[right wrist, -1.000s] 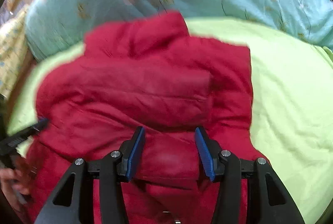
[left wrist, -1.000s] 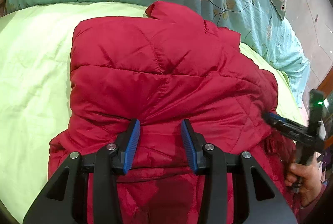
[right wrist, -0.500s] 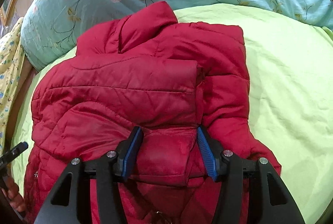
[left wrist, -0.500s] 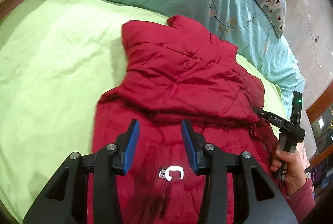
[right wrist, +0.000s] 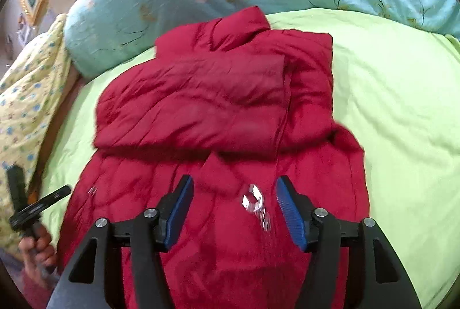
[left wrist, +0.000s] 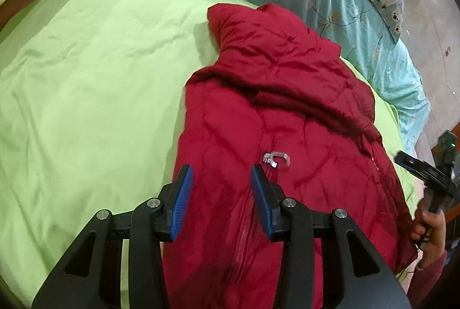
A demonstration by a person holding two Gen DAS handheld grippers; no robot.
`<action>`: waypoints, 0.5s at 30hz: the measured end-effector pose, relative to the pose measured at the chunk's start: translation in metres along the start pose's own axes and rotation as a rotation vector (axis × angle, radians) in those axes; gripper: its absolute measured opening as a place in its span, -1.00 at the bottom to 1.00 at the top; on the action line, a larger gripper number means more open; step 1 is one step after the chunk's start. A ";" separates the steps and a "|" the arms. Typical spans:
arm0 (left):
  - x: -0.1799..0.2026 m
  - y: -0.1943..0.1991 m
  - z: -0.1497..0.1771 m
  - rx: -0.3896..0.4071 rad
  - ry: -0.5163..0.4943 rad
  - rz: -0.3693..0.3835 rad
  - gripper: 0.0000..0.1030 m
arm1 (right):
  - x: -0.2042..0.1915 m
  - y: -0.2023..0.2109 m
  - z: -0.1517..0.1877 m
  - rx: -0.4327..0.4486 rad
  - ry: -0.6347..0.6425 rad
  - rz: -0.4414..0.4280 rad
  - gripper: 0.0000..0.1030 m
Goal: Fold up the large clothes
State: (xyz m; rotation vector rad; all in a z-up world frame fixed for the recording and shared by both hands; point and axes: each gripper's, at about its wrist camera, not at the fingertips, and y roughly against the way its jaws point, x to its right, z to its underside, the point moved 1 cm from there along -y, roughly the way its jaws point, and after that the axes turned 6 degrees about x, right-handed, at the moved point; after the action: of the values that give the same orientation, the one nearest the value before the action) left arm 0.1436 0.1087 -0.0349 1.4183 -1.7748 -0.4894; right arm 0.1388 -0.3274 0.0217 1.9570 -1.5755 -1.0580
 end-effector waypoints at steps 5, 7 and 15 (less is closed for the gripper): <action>-0.006 0.014 0.013 -0.003 0.014 -0.004 -0.20 | 0.007 0.038 0.024 0.000 -0.005 0.020 0.38; -0.008 0.018 0.018 -0.008 0.014 -0.006 -0.19 | 0.011 0.049 0.031 -0.002 0.000 0.048 0.40; -0.011 0.033 0.039 -0.027 0.004 -0.028 -0.19 | 0.031 0.078 0.071 -0.030 -0.035 0.174 0.70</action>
State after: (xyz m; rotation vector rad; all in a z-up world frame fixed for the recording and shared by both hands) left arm 0.0937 0.1225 -0.0390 1.4263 -1.7408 -0.5234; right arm 0.0367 -0.3685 0.0243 1.7542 -1.7037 -1.0438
